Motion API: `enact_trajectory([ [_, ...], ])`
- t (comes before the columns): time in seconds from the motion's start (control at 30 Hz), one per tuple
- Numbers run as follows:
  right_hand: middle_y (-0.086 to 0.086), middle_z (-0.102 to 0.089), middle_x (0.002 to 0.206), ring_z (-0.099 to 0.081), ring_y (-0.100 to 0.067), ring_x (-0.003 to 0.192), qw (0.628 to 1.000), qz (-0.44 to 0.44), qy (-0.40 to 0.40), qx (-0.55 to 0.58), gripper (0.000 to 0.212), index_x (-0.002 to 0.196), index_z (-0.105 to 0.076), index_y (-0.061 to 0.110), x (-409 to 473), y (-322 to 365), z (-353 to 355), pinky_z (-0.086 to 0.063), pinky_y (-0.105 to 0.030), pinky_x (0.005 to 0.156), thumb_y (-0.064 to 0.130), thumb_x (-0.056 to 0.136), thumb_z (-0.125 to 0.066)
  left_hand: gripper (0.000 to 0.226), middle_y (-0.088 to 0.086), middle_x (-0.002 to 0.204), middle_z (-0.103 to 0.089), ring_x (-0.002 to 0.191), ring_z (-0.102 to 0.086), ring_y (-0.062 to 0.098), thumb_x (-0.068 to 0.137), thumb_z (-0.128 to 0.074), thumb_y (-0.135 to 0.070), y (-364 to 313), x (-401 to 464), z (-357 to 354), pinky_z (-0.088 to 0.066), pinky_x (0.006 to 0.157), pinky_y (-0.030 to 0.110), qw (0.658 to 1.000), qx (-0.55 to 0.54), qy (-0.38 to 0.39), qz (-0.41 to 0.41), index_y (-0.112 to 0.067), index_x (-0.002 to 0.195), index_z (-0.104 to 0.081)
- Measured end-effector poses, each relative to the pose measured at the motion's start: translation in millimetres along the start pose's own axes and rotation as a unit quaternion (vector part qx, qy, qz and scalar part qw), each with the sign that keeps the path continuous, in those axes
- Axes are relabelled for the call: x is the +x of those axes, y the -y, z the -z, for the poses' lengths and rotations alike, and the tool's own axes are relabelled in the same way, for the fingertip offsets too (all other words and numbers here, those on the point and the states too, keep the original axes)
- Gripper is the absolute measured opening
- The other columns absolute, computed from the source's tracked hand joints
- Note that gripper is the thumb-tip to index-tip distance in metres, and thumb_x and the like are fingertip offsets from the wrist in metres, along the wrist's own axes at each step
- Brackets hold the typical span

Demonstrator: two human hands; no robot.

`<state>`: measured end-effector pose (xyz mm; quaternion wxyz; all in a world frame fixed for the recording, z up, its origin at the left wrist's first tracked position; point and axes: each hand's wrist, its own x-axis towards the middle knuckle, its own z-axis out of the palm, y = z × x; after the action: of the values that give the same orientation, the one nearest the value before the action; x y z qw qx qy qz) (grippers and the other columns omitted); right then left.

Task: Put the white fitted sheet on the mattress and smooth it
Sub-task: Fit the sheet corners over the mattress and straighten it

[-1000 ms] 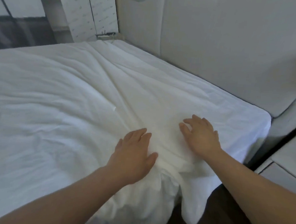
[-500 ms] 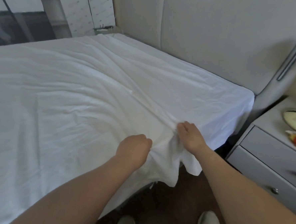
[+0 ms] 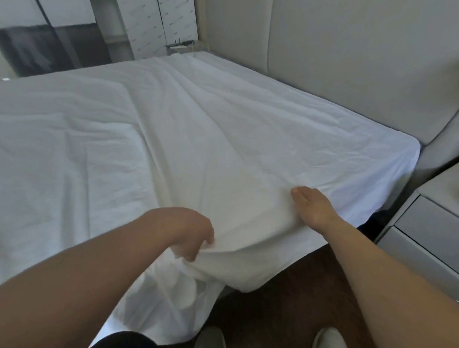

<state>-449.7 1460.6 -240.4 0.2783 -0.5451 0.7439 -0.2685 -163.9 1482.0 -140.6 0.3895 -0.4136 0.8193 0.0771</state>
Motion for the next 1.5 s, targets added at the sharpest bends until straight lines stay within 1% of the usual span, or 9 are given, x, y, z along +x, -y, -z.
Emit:
enact_trajectory([
  [0.23, -0.006, -0.062, 0.117, -0.052, -0.030, 0.119, 0.998, 0.020, 0.003, -0.068, 0.046, 0.117, -0.063, 0.012, 10.1, -12.6, -4.3, -0.039, -0.040, 0.099, 0.049, 0.104, -0.040, 0.045, -0.005, 0.081, -0.069, 0.081, -0.064, 0.014, 0.097, -0.060, -0.049, -6.5, 23.2, 25.4, -0.049, 0.072, 0.027, 0.996, 0.001, 0.086, 0.023, -0.011, 0.121, -0.070],
  [0.3, -0.008, -0.055, 0.137, -0.045, -0.028, 0.131, 0.996, 0.025, 0.004, -0.087, 0.055, 0.142, -0.053, 0.009, 10.0, -11.2, -4.7, -0.033, -0.037, 0.109, 0.048, 0.105, -0.044, 0.057, 0.002, 0.097, -0.067, 0.089, -0.061, 0.023, 0.094, -0.052, -0.069, -5.2, 32.3, 26.8, -0.052, 0.086, 0.037, 0.998, -0.034, -0.033, 0.036, -0.013, 0.094, -0.067],
  [0.4, -0.007, -0.046, 0.150, -0.036, -0.026, 0.142, 0.994, 0.031, -0.002, -0.108, 0.062, 0.150, -0.044, 0.011, 12.1, -14.8, -8.7, -0.026, -0.037, 0.118, 0.051, 0.102, -0.049, 0.090, 0.006, 0.145, -0.044, 0.123, -0.051, 0.031, 0.079, -0.058, -0.081, -10.4, 42.8, 15.2, -0.048, 0.096, 0.045, 0.982, -0.074, -0.155, 0.083, -0.021, 0.145, -0.045],
  [0.6, -0.001, -0.038, 0.157, -0.027, -0.023, 0.148, 0.992, 0.025, 0.001, -0.121, 0.073, 0.152, -0.039, 0.019, 17.8, -26.1, -14.9, -0.026, -0.044, 0.121, 0.060, 0.094, -0.051, 0.026, 0.011, 0.123, -0.066, 0.112, -0.063, 0.030, 0.097, -0.053, -0.002, -39.1, 46.9, -1.8, -0.044, 0.082, 0.034, 0.990, 0.009, -0.112, 0.086, -0.003, 0.119, -0.067],
  [0.83, 0.000, -0.032, 0.161, -0.020, -0.024, 0.152, 0.990, 0.031, 0.022, -0.133, 0.081, 0.156, -0.033, 0.020, 15.6, -29.2, -13.4, -0.021, -0.046, 0.123, 0.068, 0.091, -0.044, 0.031, 0.002, 0.068, -0.046, 0.058, -0.043, 0.017, 0.090, -0.055, 0.006, -27.6, 32.3, 3.0, -0.042, 0.062, 0.033, 0.982, 0.155, -0.106, 0.019, -0.011, 0.065, -0.047],
  [1.03, 0.008, -0.015, 0.168, -0.005, -0.018, 0.156, 0.990, 0.012, 0.040, -0.132, 0.103, 0.160, -0.020, 0.028, 10.9, -29.3, -12.2, -0.019, -0.053, 0.123, 0.085, 0.074, -0.024, 0.021, -0.001, 0.072, -0.053, 0.060, -0.049, 0.018, 0.099, -0.059, -0.024, -25.1, 42.7, -9.6, -0.038, 0.052, 0.031, 0.990, 0.119, -0.071, -0.002, -0.012, 0.083, -0.065],
  [1.2, 0.009, -0.040, 0.153, -0.030, -0.022, 0.145, 0.982, -0.013, 0.046, -0.183, 0.068, 0.148, -0.042, 0.033, 11.4, -10.5, 10.0, -0.038, -0.052, 0.108, 0.070, 0.090, -0.041, 0.057, -0.002, 0.065, -0.067, 0.062, -0.065, 0.019, 0.097, -0.051, -0.064, -22.1, 58.6, 17.8, -0.058, 0.073, 0.037, 0.992, -0.105, 0.065, 0.021, -0.014, 0.078, -0.067],
  [1.33, 0.008, -0.064, 0.119, -0.055, -0.021, 0.117, 0.979, -0.003, -0.079, -0.190, 0.046, 0.131, -0.057, 0.034, 37.8, -4.2, 39.2, -0.045, -0.045, 0.094, 0.061, 0.098, -0.038, 0.043, -0.003, 0.082, -0.061, 0.083, -0.057, 0.021, 0.105, -0.037, -0.055, -10.7, 95.7, 82.7, -0.050, 0.084, 0.035, 0.981, -0.079, -0.176, 0.012, -0.018, 0.091, -0.055],
  [1.5, 0.000, -0.047, 0.146, -0.038, -0.028, 0.137, 0.968, -0.012, -0.104, -0.230, 0.050, 0.139, -0.056, 0.030, 116.2, -42.4, 95.5, -0.039, -0.045, 0.107, 0.059, 0.100, -0.043, 0.059, 0.000, 0.153, -0.041, 0.141, -0.038, 0.028, 0.097, -0.044, -0.066, -10.6, 200.2, 139.4, -0.038, 0.113, 0.051, 0.943, -0.168, -0.287, 0.015, -0.036, 0.148, -0.041],
])
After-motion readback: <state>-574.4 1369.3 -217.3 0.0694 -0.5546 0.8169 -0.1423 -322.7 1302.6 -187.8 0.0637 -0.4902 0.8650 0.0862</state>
